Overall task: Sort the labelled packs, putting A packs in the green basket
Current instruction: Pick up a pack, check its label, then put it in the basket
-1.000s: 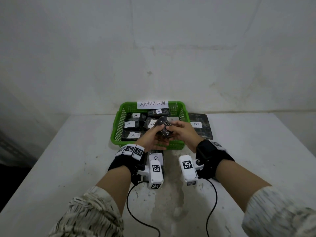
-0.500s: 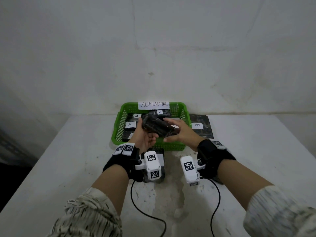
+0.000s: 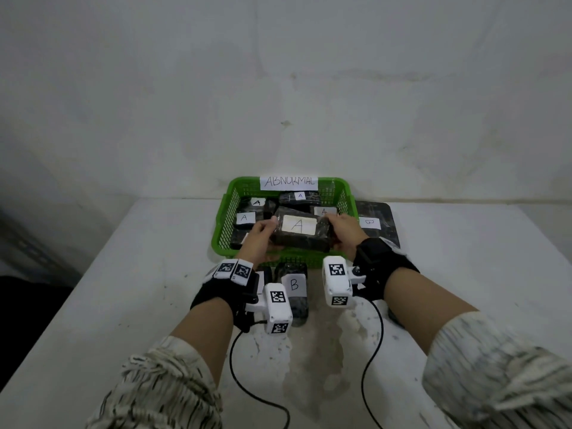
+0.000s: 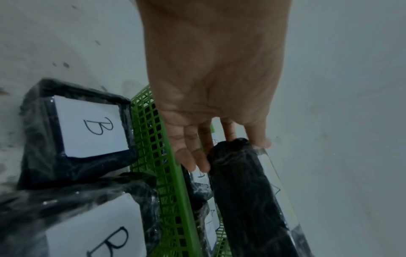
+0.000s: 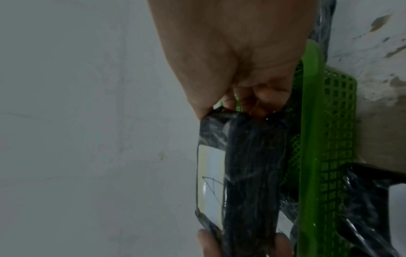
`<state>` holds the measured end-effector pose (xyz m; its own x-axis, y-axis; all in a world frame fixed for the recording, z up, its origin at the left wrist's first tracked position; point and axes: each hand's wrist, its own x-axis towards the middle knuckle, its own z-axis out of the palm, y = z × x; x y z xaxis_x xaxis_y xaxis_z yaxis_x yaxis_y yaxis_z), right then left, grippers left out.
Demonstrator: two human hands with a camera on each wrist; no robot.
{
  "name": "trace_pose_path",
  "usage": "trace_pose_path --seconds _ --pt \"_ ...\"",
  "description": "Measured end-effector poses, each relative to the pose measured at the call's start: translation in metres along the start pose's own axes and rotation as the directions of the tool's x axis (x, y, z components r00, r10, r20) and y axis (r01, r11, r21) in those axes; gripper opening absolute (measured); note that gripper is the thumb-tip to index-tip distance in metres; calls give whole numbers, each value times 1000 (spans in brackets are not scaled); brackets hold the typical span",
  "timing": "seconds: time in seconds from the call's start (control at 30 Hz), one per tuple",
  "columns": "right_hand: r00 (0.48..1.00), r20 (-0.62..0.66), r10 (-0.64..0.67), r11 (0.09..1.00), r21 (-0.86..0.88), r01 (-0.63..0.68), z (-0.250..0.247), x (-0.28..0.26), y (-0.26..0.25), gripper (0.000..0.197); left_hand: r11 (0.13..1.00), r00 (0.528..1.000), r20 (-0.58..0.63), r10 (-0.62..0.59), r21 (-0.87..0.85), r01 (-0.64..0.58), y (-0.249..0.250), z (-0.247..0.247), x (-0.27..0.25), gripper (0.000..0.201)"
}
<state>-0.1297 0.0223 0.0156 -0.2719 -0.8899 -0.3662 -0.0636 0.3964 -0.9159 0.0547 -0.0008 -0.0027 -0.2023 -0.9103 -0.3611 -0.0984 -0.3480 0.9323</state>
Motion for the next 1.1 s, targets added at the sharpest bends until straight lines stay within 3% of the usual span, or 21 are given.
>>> trace_pose_path --seconds 0.07,0.17,0.23,0.3,0.37,0.4,0.47,0.53,0.63,0.73,0.8,0.97,1.1 --pt "999 -14 32 996 -88 -33 3 6 -3 34 1000 1000 -24 1 10 -1 -3 -2 3 28" --pt "994 66 86 996 -35 -84 6 11 -3 61 986 995 -94 38 163 -22 -8 -7 7 29" --pt "992 96 80 991 -118 -68 7 17 4 52 919 989 -104 106 390 -57 -13 -11 9 34" --pt "995 58 80 987 -144 -71 8 26 12 35 723 973 -124 194 689 -56 -19 -17 13 39" --pt "994 -50 97 981 -166 -104 11 37 20 42 458 949 -140 283 889 -5 -27 -20 18 40" --pt "990 -109 89 976 -187 -108 11 43 25 45 384 951 -134 277 923 18 -32 -19 20 41" --pt "982 -183 56 955 -277 -106 14 47 26 45 322 973 -112 204 946 42 -44 -18 21 47" --pt "984 -171 53 894 -432 -123 18 47 25 43 267 979 -80 189 963 27 -53 -19 21 51" --pt "990 -102 93 786 -603 -136 24 52 26 41 228 975 -51 218 974 0 -57 -20 21 52" --pt "994 -40 101 675 -732 -98 27 54 27 26 200 973 -37 230 980 -10 -58 -21 21 52" --pt "994 -19 108 629 -773 -83 27 56 27 32 186 971 -31 238 983 -14 -60 -21 22 52" --pt "983 61 171 554 -831 -44 33 55 25 34 172 974 -29 226 985 -11 -60 -20 22 53" --pt "985 83 153 577 -817 -21 36 51 24 23 190 986 -46 161 982 15 -53 -19 20 55"
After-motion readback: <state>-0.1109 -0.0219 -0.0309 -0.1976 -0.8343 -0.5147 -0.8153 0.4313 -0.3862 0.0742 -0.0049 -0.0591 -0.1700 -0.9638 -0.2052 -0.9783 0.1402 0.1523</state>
